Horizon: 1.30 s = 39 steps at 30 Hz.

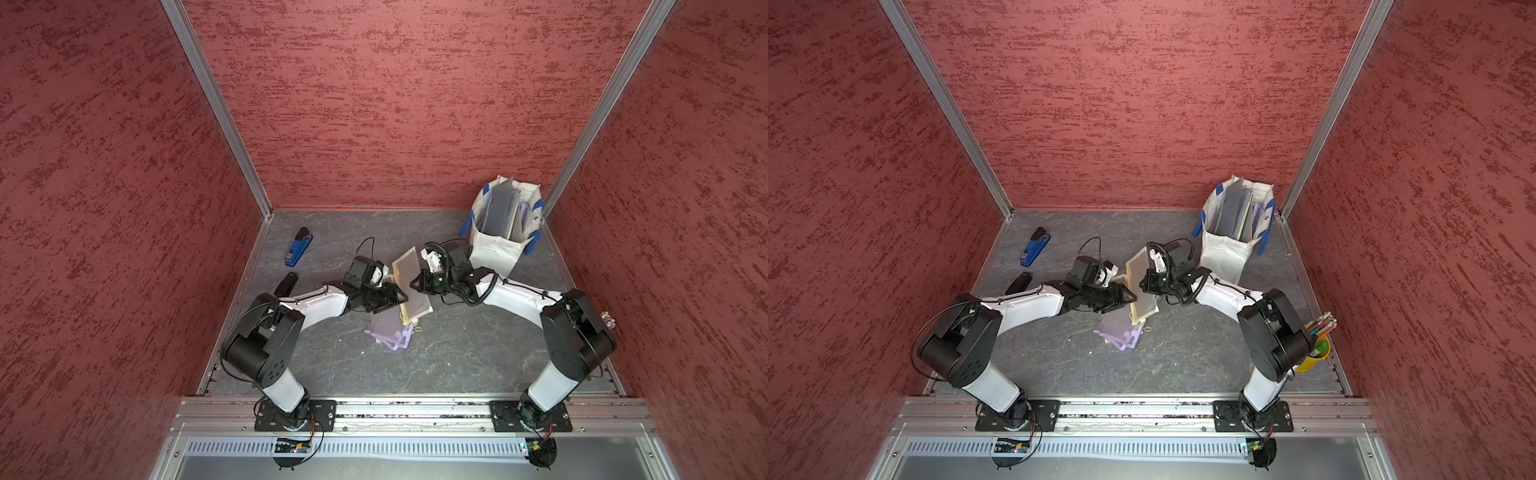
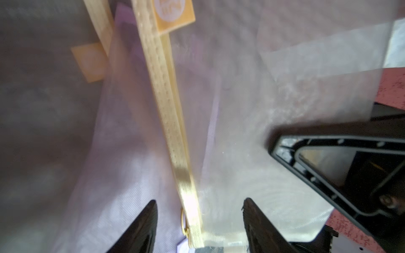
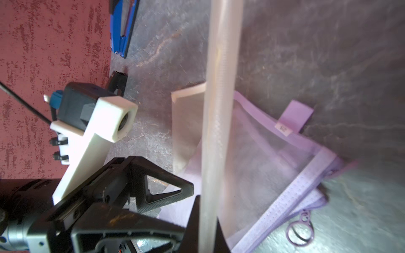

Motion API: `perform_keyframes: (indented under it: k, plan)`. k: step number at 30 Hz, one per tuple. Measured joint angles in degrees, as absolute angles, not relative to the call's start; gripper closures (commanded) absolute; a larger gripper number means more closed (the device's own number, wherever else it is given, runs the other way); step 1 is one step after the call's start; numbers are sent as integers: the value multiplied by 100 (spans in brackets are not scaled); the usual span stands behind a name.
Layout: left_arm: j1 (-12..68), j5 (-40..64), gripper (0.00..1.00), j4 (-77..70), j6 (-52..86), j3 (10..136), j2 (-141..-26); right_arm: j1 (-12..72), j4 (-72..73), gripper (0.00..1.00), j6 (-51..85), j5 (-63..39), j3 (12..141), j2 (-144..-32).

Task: Put the pencil pouch into the canvas bag
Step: Pick up the pencil pouch, then place the pencil pouch in the canvas bag.

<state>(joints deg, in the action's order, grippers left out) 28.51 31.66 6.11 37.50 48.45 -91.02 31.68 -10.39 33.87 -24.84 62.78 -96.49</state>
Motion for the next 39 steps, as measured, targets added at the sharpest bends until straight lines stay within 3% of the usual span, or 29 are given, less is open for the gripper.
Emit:
perform_keyframes:
  k: [10,25,39]
  plan:
    - [2591,2877,1,1505,3328,5308,-8051,3033,-2241,100,2781,-1863,8141,-9290]
    - [3148,2759,1,2191,2864,6954,-8066,744,-3929,100,1616,-1212,10881,-9773]
    - [3894,2718,0,2143,2810,7693,-9192,311,-4014,100,1411,-687,11019,-10241]
